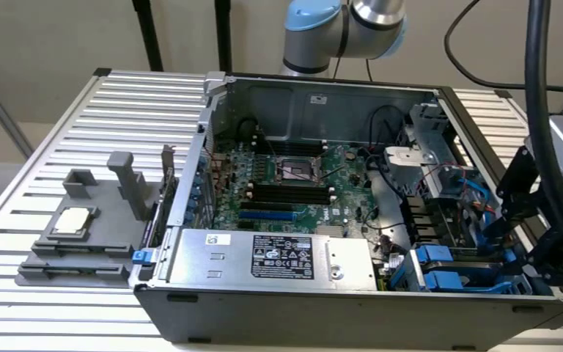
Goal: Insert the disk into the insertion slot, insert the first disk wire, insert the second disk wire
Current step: 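Insert the first disk wire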
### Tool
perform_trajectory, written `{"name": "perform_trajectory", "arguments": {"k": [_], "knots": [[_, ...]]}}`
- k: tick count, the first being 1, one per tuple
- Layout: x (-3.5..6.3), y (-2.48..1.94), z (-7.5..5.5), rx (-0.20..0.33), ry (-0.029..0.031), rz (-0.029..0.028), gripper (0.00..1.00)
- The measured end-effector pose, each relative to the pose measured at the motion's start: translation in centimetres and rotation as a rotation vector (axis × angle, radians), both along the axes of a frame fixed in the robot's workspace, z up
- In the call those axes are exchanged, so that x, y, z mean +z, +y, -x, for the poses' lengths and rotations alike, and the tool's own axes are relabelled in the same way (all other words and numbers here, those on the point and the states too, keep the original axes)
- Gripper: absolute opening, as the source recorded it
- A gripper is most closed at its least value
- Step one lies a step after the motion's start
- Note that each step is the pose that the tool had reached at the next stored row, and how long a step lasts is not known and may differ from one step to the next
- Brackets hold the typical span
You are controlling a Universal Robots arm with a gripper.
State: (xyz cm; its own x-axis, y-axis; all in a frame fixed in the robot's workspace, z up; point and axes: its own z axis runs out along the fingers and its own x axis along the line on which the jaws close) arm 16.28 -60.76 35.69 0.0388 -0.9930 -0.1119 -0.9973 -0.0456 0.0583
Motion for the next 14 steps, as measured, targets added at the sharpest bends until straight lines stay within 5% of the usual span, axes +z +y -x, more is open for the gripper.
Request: {"name": "perform_trajectory", "arguments": {"k": [8, 12, 14], "knots": [[-0.27, -0.58, -0.55, 0.002, 0.0003, -0.0489, 0.49], [-0.48, -0.64, -0.75, 0.009, 0.0004, -0.0684, 0.49], [-0.67, -0.65, -0.78, 0.019, 0.0008, -0.0733, 0.49]]}}
